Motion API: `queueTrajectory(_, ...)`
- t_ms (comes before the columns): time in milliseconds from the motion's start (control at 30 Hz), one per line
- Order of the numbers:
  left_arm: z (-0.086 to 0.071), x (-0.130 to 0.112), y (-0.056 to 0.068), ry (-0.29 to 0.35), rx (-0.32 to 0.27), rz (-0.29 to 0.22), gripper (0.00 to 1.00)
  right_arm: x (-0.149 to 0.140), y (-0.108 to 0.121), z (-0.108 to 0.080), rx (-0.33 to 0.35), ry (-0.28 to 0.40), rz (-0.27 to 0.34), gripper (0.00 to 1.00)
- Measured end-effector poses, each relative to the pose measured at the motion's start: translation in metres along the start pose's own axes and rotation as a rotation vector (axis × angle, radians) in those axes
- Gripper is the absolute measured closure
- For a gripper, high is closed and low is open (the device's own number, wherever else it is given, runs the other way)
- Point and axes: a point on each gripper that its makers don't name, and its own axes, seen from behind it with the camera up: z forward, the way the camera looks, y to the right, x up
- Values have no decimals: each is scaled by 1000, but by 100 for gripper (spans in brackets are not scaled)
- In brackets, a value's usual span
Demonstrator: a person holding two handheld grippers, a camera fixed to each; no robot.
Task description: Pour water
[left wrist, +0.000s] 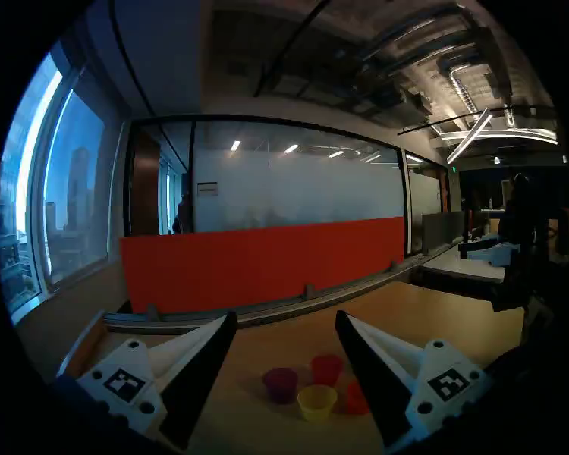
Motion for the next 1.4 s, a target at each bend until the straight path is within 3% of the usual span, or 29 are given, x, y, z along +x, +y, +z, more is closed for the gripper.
queueTrajectory(900,1,-14,30,-59,-171,24,4,-21,-12,9,43,-87,-41,0)
queueTrajectory(1400,2,-50,65,-131,-294,95,4,-37,-12,13,48,-131,-50,0)
